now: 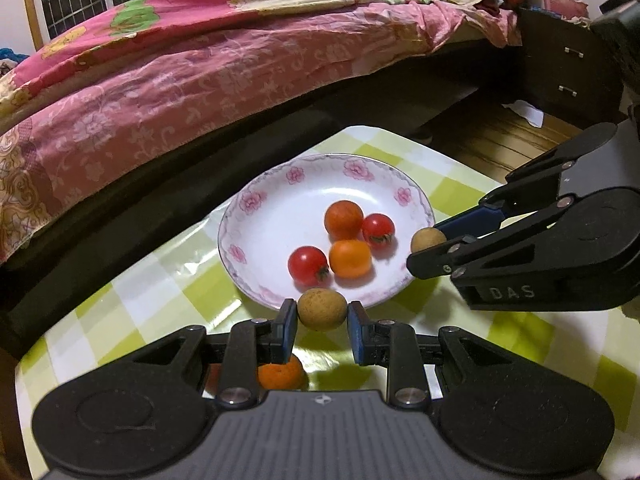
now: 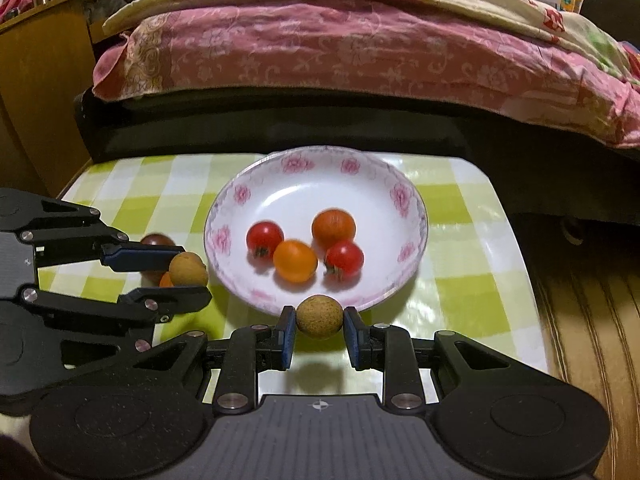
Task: Organize fruits
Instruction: 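Lower both brown fruits into the white bowl and open both grippers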
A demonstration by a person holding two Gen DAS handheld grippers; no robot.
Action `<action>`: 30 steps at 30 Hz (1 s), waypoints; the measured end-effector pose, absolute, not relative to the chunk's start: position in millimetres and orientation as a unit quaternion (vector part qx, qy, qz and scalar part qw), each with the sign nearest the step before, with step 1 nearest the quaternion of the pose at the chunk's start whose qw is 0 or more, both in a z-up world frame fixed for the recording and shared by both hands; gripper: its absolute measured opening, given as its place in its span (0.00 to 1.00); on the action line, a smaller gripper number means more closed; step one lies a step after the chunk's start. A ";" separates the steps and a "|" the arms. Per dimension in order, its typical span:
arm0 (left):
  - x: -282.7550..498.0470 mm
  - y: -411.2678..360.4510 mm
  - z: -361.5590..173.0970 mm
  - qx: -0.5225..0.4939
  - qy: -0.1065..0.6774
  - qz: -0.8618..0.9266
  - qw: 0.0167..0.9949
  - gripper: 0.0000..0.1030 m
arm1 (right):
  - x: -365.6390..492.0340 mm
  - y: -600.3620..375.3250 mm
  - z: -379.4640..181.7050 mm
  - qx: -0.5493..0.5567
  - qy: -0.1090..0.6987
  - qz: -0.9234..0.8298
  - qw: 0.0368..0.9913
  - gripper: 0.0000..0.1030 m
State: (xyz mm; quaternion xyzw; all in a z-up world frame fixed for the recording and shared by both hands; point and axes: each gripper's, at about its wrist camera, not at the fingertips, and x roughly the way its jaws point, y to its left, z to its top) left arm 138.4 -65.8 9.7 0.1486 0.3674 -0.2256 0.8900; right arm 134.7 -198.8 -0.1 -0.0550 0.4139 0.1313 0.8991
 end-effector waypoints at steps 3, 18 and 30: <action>144.1 -66.5 6.8 0.150 0.366 -0.221 0.891 0.34 | 142.6 -197.4 -1.6 -0.055 0.408 0.132 0.902 0.21; 155.1 -70.9 -0.4 0.159 0.363 -0.216 0.893 0.34 | 158.9 -194.2 -15.9 -0.061 0.408 0.135 0.901 0.21; 159.1 -73.7 -3.2 0.161 0.361 -0.216 0.893 0.34 | 165.6 -192.5 -21.9 -0.065 0.409 0.136 0.900 0.21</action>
